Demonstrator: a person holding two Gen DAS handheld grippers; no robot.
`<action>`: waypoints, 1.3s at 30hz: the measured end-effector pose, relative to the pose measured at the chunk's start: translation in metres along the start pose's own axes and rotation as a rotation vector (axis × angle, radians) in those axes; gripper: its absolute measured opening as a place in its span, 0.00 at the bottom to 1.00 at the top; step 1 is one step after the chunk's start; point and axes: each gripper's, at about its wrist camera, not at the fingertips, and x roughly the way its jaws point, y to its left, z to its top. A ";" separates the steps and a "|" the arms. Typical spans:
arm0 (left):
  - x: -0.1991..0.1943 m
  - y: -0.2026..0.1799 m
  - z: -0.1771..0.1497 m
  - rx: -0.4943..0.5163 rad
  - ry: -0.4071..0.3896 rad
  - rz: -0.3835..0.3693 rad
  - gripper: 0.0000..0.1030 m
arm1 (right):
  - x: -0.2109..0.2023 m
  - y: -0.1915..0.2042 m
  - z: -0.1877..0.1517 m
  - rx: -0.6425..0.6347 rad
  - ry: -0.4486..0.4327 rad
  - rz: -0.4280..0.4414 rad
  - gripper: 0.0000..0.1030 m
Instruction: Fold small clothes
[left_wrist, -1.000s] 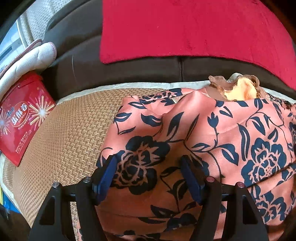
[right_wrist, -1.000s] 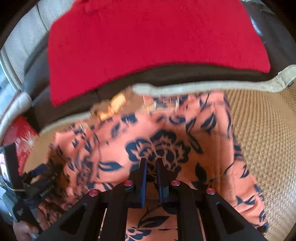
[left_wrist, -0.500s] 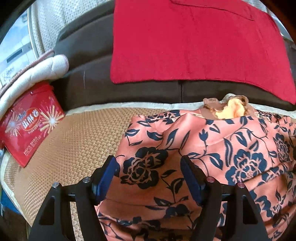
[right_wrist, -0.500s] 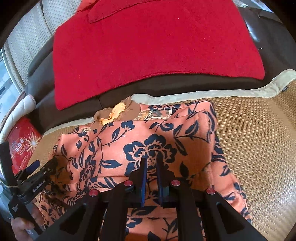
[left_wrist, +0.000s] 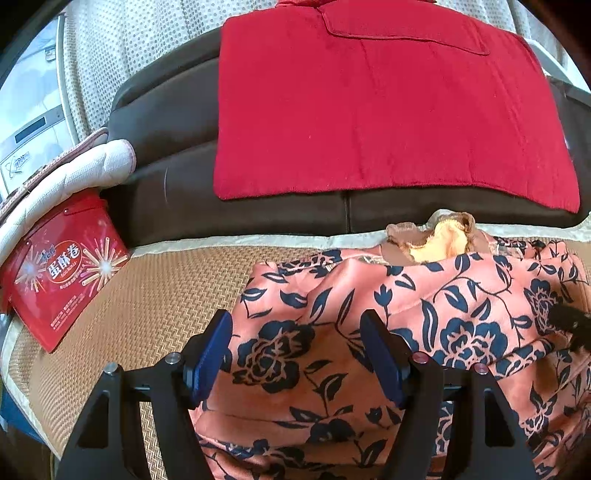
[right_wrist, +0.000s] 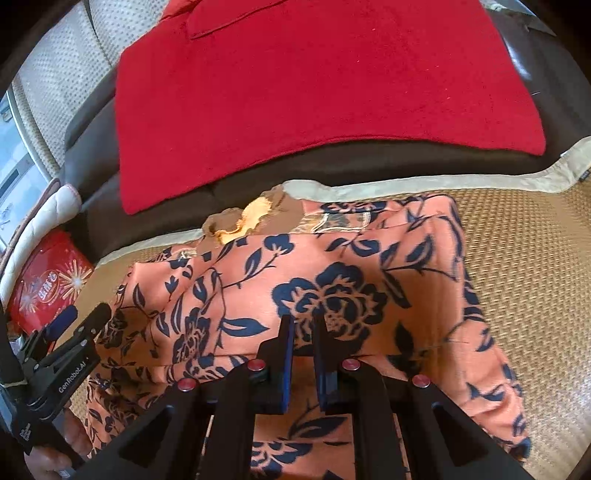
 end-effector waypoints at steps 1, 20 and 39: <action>0.001 0.000 0.001 -0.001 0.000 -0.002 0.70 | 0.002 0.002 0.000 -0.002 0.003 0.001 0.13; 0.024 -0.006 0.007 -0.006 0.018 -0.016 0.78 | 0.014 0.009 0.002 -0.006 -0.041 0.023 0.13; 0.075 -0.025 -0.020 -0.004 0.226 -0.053 1.00 | 0.034 -0.004 0.000 0.058 0.048 0.089 0.14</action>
